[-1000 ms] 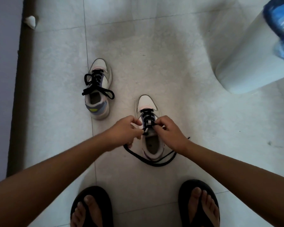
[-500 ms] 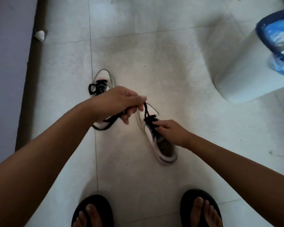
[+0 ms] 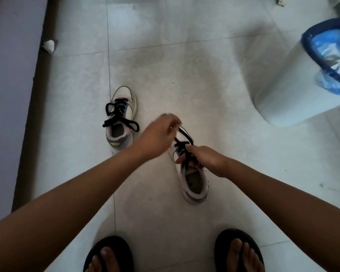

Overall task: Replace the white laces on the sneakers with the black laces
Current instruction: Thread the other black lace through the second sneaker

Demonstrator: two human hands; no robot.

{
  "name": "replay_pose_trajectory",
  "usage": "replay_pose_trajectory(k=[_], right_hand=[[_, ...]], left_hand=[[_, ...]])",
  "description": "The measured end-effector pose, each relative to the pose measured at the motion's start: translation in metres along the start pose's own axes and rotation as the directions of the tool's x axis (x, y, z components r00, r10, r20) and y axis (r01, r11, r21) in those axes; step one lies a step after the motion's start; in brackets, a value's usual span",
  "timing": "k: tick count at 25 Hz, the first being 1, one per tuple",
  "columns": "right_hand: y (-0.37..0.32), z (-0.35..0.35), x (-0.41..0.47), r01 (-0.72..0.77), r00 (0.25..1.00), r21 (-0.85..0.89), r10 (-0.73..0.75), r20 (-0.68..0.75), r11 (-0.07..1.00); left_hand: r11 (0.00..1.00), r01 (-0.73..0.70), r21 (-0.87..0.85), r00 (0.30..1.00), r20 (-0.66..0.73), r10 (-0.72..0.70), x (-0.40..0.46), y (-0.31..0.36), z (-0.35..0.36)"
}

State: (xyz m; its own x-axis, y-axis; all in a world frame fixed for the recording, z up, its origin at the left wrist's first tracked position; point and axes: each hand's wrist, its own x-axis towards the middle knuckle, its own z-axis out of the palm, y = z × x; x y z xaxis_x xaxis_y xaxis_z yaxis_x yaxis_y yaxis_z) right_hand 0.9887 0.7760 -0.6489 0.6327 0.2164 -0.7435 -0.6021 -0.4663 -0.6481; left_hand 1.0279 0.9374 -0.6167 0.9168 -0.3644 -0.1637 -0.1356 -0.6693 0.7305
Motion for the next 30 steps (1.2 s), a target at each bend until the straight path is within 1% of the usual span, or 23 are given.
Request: replay_pose_trajectory(k=[2, 4, 6, 8, 9, 11, 12, 13, 15, 16, 17, 18, 19, 20, 21, 22, 23, 24, 25, 26, 27, 28, 30], right_hand=[[0.0, 0.001, -0.001, 0.001, 1.0, 0.022, -0.001, -0.005, 1.0], [0.001, 0.0, -0.003, -0.002, 1.0, 0.029, 0.002, -0.01, 1.0], [0.004, -0.003, -0.003, 0.001, 0.999, 0.04, -0.003, 0.033, 0.999], [0.006, -0.006, -0.004, 0.005, 0.997, 0.032, -0.008, 0.08, 0.999], [0.007, -0.008, -0.004, 0.005, 0.996, 0.052, -0.01, 0.094, 0.999], [0.012, -0.014, -0.003, -0.021, 0.993, 0.196, -0.003, 0.12, 0.98], [0.014, -0.016, -0.003, -0.036, 0.991, 0.283, -0.001, 0.132, 0.959], [0.016, -0.015, -0.003, -0.044, 0.992, 0.344, -0.001, 0.13, 0.938], [0.018, -0.008, -0.002, -0.057, 0.997, 0.394, 0.034, 0.065, 0.917], [0.017, -0.004, -0.001, -0.059, 0.998, 0.398, 0.054, 0.023, 0.915], [0.016, 0.0, -0.001, -0.046, 0.999, 0.386, 0.053, -0.008, 0.921], [0.016, 0.004, -0.003, -0.01, 0.999, 0.332, 0.02, -0.026, 0.943], [0.016, 0.007, -0.006, 0.053, 0.998, 0.215, -0.046, -0.037, 0.975], [0.015, 0.011, -0.01, 0.134, 0.99, 0.032, -0.132, -0.041, 0.991], [0.016, 0.015, -0.013, 0.225, 0.97, -0.186, -0.238, -0.052, 0.956], [0.017, 0.02, -0.015, 0.317, 0.918, -0.418, -0.387, -0.09, 0.851], [0.02, 0.023, -0.016, 0.387, 0.802, -0.64, -0.585, -0.12, 0.663], [0.024, 0.024, -0.015, 0.391, 0.646, -0.803, -0.755, -0.108, 0.449], [0.03, 0.023, -0.016, 0.362, 0.508, -0.893, -0.86, -0.053, 0.269], [0.036, 0.02, -0.014, 0.341, 0.429, -0.923, -0.903, -0.015, 0.178], [0.042, 0.017, -0.011, 0.342, 0.41, -0.923, -0.912, -0.023, 0.177], [0.047, 0.014, -0.01, 0.367, 0.465, -0.889, -0.881, -0.081, 0.276], [0.053, 0.011, -0.008, 0.355, 0.645, -0.706, -0.707, -0.29, 0.613]], left_hand=[[0.99, -0.139, 0.0, 0.959, 0.248, 0.135, -0.013, 0.0, 0.02], [0.967, -0.235, 0.098, 0.934, 0.298, 0.196, -0.018, -0.007, 0.032], [0.974, -0.202, 0.106, 0.934, 0.321, 0.159, -0.017, -0.012, 0.035], [0.998, -0.052, 0.03, 0.906, 0.422, 0.034, -0.014, -0.014, 0.028], [0.993, -0.047, 0.111, 0.9, 0.437, -0.006, -0.01, -0.016, 0.024], [0.903, -0.171, 0.394, 0.912, 0.41, -0.006, -0.007, -0.02, 0.012], [0.87, -0.203, 0.449, 0.884, 0.466, -0.034, -0.011, -0.024, 0.008], [0.881, -0.179, 0.438, 0.814, 0.568, -0.117, -0.019, -0.025, 0.006], [0.924, 0.001, 0.383, 0.551, 0.771, -0.32, -0.038, -0.023, 0.007], [0.93, 0.051, 0.364, 0.491, 0.802, -0.341, -0.043, -0.023, 0.009], [0.941, 0.072, 0.332, 0.549, 0.775, -0.315, -0.043, -0.024, 0.012], [0.962, 0.106, 0.251, 0.692, 0.676, -0.252, -0.039, -0.027, 0.015], [0.982, 0.164, 0.095, 0.828, 0.528, -0.189, -0.032, -0.028, 0.019], [0.964, 0.242, -0.111, 0.887, 0.428, -0.174, -0.024, -0.027, 0.021], [0.9, 0.316, -0.299, 0.89, 0.421, -0.173, -0.017, -0.026, 0.024], [0.836, 0.375, -0.4, 0.868, 0.468, -0.165, -0.012, -0.025, 0.027], [0.805, 0.419, -0.42, 0.84, 0.516, -0.168, -0.009, -0.026, 0.033], [0.794, 0.445, -0.415, 0.821, 0.543, -0.177, -0.007, -0.027, 0.04], [0.794, 0.455, -0.403, 0.812, 0.554, -0.184, -0.006, -0.028, 0.045], [0.803, 0.455, -0.385, 0.806, 0.56, -0.189, -0.005, -0.03, 0.048], [0.811, 0.45, -0.374, 0.801, 0.571, -0.181, -0.005, -0.03, 0.05], [0.819, 0.443, -0.363, 0.792, 0.588, -0.168, -0.006, -0.031, 0.052], [0.84, 0.421, -0.342, 0.788, 0.597, -0.152, -0.008, -0.035, 0.052]])
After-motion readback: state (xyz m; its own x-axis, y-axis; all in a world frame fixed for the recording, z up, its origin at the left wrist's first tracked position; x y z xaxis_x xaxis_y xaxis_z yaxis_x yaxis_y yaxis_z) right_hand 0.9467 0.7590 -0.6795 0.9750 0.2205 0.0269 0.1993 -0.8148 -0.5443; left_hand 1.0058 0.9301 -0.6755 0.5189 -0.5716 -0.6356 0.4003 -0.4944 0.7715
